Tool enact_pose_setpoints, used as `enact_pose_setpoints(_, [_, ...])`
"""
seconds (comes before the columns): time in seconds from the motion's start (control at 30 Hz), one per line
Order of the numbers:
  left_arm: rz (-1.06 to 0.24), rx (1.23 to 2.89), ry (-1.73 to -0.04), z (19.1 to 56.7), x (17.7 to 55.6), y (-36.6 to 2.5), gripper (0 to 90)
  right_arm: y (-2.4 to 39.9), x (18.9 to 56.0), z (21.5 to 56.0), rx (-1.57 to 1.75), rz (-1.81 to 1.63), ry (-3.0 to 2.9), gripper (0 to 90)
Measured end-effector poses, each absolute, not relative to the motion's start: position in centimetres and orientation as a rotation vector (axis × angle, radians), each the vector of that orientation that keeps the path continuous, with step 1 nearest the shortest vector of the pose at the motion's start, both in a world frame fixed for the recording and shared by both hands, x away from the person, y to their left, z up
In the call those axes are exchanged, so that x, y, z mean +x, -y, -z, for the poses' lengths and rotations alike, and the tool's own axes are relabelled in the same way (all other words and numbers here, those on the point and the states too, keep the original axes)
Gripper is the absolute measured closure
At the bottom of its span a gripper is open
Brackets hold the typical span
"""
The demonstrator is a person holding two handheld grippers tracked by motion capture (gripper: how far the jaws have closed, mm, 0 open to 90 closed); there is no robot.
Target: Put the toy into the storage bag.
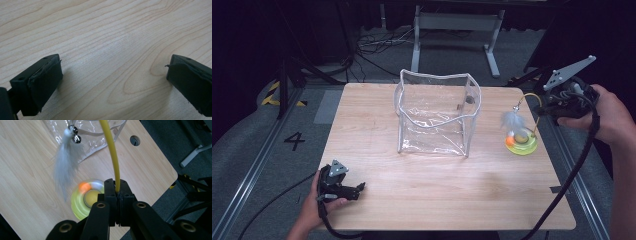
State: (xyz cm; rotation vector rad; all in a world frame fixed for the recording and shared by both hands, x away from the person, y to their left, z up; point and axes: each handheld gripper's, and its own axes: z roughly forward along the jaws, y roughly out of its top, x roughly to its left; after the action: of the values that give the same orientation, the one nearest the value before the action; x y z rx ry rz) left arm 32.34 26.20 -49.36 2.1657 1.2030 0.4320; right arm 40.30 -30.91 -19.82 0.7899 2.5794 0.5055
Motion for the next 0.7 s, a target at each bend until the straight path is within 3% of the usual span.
enact_pose_setpoints(0.7, [-0.434,2.162,-1.207,49.4,32.4,-26.2,0.4,27.8,42.5,14.6,0.776,-0.534,-2.52,88.1])
